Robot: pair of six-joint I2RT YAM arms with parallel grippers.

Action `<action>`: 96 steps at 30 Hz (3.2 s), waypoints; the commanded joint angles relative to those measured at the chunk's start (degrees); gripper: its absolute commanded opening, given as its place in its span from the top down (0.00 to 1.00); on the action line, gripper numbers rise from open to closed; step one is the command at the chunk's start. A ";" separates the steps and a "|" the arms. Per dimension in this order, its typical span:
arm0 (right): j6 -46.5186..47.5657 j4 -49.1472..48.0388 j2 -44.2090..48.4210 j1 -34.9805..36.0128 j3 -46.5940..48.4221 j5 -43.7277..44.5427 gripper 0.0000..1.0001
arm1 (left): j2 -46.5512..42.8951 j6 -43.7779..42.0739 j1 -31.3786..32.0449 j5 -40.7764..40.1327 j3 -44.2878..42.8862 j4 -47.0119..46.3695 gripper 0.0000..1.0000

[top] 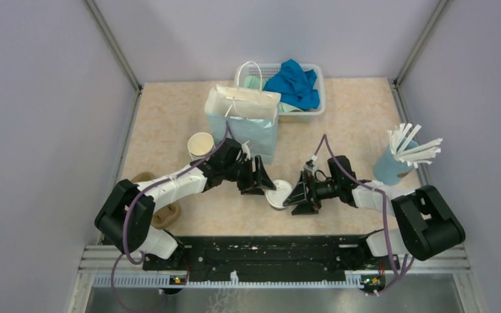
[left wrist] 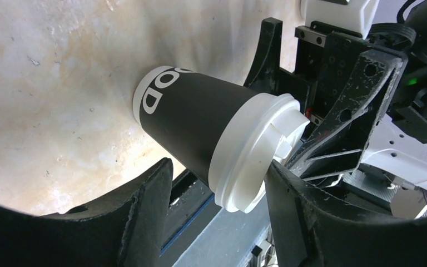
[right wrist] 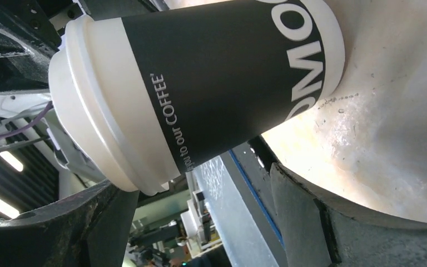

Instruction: Pack the takeout coffee

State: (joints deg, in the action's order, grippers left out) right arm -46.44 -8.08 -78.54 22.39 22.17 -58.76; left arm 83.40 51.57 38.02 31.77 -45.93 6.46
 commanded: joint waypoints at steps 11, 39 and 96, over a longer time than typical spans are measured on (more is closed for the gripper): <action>4.55 11.28 3.60 2.32 8.91 6.30 0.11 | -0.25 -4.42 -0.05 -1.84 -5.26 5.85 0.29; 14.33 20.71 -2.49 -4.39 14.98 2.55 0.18 | -6.30 -2.17 0.30 1.10 0.53 4.04 0.35; 11.05 18.19 -5.71 -3.93 19.09 2.42 0.29 | -16.80 2.22 -2.95 3.68 7.52 3.27 0.49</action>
State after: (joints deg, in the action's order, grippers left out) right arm -34.44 12.78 -85.58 18.61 41.23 -55.59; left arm 66.76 52.40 35.03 34.94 -40.32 11.27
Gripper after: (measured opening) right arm 0.721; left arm 0.537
